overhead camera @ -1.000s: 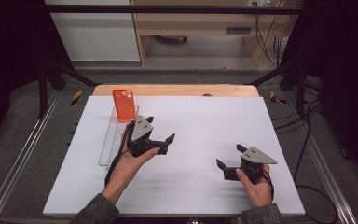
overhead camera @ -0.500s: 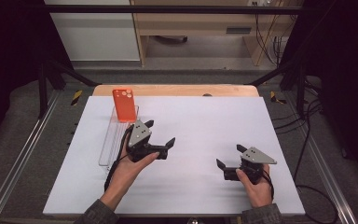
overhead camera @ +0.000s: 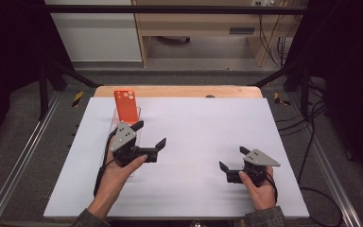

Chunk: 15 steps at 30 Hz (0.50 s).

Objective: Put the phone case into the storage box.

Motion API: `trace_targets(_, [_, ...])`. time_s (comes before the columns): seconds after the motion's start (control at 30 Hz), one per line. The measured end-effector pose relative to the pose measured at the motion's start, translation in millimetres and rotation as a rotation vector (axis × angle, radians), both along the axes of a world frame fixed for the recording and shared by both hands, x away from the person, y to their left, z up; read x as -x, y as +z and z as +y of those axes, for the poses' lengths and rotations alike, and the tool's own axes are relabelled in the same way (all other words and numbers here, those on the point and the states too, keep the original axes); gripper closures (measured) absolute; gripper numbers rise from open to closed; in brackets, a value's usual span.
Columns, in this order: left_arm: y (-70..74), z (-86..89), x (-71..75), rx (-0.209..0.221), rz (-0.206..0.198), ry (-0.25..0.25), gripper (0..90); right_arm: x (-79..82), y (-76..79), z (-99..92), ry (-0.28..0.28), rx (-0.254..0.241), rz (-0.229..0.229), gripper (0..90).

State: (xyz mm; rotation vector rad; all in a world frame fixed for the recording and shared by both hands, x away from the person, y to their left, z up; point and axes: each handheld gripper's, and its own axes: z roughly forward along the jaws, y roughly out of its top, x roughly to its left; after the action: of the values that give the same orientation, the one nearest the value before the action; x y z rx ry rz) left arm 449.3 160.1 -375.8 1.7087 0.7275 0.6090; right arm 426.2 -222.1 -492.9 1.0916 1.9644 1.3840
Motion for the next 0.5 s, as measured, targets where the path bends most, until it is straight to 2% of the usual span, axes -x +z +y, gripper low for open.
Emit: trace_targets(0.5, [10.9, 30.6, 11.6, 0.041, -0.036, 0.037, 2.8, -0.1, -0.5, 0.5, 0.0, 0.007, 0.0, 3.1])
